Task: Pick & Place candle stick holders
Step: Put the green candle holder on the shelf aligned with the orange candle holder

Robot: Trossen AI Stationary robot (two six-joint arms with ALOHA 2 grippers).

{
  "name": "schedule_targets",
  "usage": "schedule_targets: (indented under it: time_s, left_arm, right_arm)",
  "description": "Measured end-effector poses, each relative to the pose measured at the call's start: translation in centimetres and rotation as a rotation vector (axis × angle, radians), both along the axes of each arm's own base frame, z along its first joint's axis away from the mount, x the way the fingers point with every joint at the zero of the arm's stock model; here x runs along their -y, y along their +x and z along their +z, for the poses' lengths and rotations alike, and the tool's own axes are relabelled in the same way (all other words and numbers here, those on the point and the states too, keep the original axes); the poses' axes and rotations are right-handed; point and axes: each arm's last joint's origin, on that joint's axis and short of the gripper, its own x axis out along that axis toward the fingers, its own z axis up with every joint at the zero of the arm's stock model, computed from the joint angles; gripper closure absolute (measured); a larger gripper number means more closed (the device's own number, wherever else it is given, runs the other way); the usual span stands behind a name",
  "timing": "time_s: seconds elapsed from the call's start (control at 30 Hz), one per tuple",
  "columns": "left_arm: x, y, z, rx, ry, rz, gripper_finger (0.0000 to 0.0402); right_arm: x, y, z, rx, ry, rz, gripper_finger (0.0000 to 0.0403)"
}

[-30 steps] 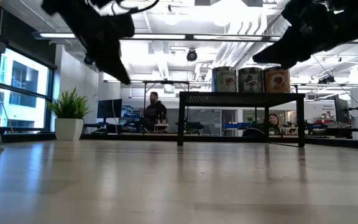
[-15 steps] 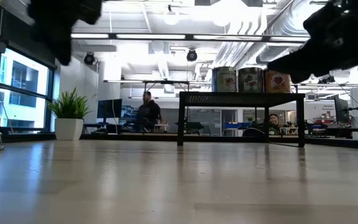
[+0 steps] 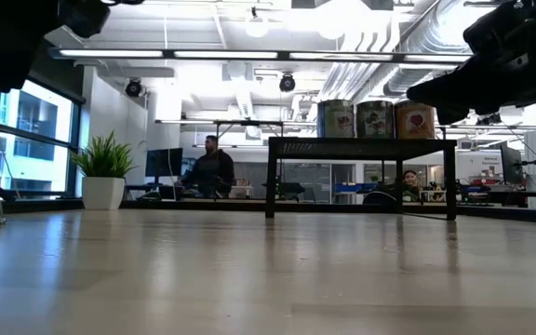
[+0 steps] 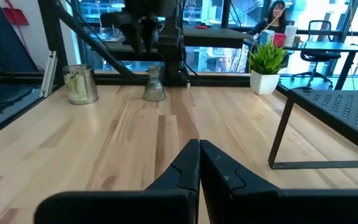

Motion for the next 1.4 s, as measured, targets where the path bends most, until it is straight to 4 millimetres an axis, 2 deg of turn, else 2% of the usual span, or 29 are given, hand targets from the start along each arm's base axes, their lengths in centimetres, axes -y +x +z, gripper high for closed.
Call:
schedule_targets:
  time_s: [0.2, 0.47, 0.87, 1.2, 1.4]
  left_arm:
    - [0.2, -0.1, 0.1, -0.002, -0.038, 0.016, 0.0234]
    - [0.4, 0.6, -0.7, -0.036, -0.003, -0.004, 0.0234]
    - [0.4, 0.2, -0.8, -0.082, -0.014, -0.005, 0.0233]
    - [1.0, -1.2, -5.0, -0.159, -0.001, -0.045, 0.0234]
    - [0.8, -1.5, -5.8, -0.17, 0.005, -0.047, 0.0249]
  right_arm:
    - [0.0, 0.0, 0.0, -0.004, -0.002, 0.01, 0.0402]
    - [-0.1, 0.0, 0.0, -0.005, -0.003, 0.024, 0.0402]
    - [-0.1, 0.0, 0.0, -0.005, -0.002, 0.039, 0.0403]
    - [-0.1, 0.0, 0.0, -0.005, -0.002, 0.046, 0.0403]
    - [-0.1, 0.0, 0.0, -0.005, -0.002, 0.045, 0.0402]
